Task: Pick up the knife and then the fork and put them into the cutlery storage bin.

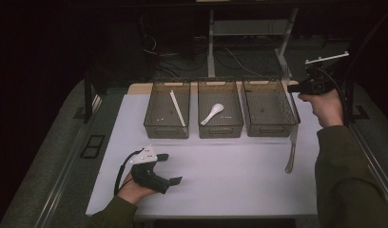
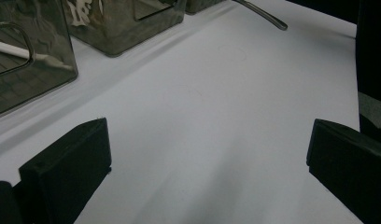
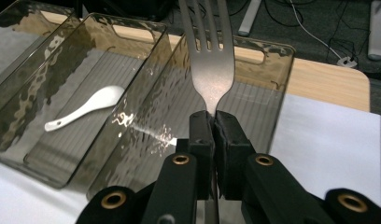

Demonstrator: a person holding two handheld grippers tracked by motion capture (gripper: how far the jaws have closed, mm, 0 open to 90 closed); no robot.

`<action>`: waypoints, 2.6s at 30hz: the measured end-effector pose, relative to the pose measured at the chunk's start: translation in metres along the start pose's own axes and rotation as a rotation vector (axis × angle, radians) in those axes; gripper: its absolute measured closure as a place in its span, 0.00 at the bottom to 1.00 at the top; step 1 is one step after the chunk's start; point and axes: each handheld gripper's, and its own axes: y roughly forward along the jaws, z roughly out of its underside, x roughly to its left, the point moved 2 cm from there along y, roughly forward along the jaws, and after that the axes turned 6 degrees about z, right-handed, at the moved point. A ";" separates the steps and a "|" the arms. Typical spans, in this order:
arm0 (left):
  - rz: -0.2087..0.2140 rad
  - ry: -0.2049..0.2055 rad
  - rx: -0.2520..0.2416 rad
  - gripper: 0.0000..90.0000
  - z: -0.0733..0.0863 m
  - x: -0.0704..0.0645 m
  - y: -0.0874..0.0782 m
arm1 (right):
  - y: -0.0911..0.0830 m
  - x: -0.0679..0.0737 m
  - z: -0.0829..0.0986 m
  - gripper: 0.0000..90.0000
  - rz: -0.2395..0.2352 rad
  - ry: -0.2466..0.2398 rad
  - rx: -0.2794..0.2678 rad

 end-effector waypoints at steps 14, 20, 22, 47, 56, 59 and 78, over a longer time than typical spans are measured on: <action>0.008 0.007 0.001 0.00 -0.001 -0.001 0.001 | 0.071 0.018 0.000 0.95 -0.020 0.029 0.101; 0.011 0.006 0.001 0.00 -0.001 -0.001 0.000 | 0.096 0.024 0.009 0.95 -0.022 0.027 0.156; 0.011 0.008 0.000 0.00 -0.001 -0.001 0.000 | 0.102 0.025 0.012 0.95 -0.021 0.028 0.172; 0.017 0.009 0.001 0.00 -0.001 -0.002 0.001 | 0.143 0.029 0.030 0.95 -0.038 0.044 0.327; 0.018 0.008 0.000 0.00 -0.001 -0.002 0.001 | 0.145 0.030 0.028 0.85 -0.023 0.014 0.318; 0.018 0.007 -0.001 0.00 0.000 -0.001 0.001 | 0.140 0.029 0.025 0.78 -0.027 0.021 0.284; 0.005 0.012 0.008 0.00 0.000 -0.002 0.000 | 0.048 0.034 0.036 0.94 -0.094 -0.108 0.092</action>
